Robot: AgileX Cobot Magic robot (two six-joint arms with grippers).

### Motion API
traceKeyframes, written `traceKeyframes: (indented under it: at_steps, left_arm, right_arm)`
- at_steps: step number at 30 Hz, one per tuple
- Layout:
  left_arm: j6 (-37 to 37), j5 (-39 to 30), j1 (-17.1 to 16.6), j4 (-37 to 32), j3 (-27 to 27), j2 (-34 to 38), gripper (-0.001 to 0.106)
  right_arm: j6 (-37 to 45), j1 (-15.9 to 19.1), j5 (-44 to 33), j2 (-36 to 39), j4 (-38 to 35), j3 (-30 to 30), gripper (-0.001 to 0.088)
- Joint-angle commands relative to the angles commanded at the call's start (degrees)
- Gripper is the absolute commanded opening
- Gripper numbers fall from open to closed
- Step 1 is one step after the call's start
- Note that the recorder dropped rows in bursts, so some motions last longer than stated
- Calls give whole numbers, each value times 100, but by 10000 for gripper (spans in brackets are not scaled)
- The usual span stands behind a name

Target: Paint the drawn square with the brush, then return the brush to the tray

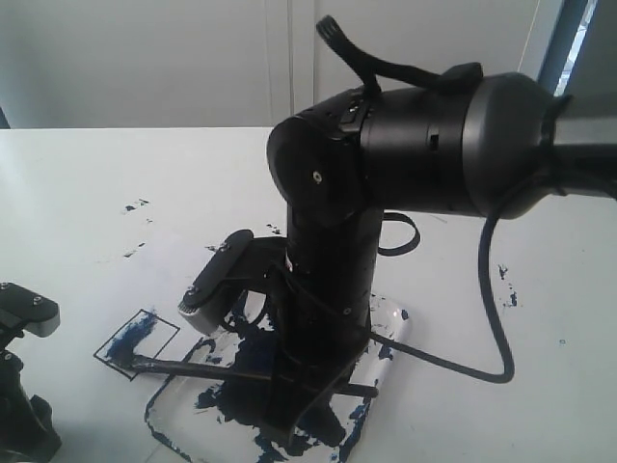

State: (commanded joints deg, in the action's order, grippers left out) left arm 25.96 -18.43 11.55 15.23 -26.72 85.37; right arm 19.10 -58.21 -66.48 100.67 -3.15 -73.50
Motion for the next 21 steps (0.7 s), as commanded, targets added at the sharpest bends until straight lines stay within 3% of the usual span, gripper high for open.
traceKeyframes:
  at_steps: [5, 9, 18, 21]
  left_arm:
    - [0, -15, 0, 0, 0, 0, 586]
    - [0, -15, 0, 0, 0, 0, 586]
    - [0, -4, 0, 0, 0, 0, 586]
    - [0, -4, 0, 0, 0, 0, 586]
  right_arm:
    - [-752, 0, 153, 0, 767, 0, 0]
    - [-789, 0, 193, 0, 857, 0, 0]
    - [55, 0, -114, 0, -170, 0, 0]
    - [66, 0, -129, 0, -191, 0, 0]
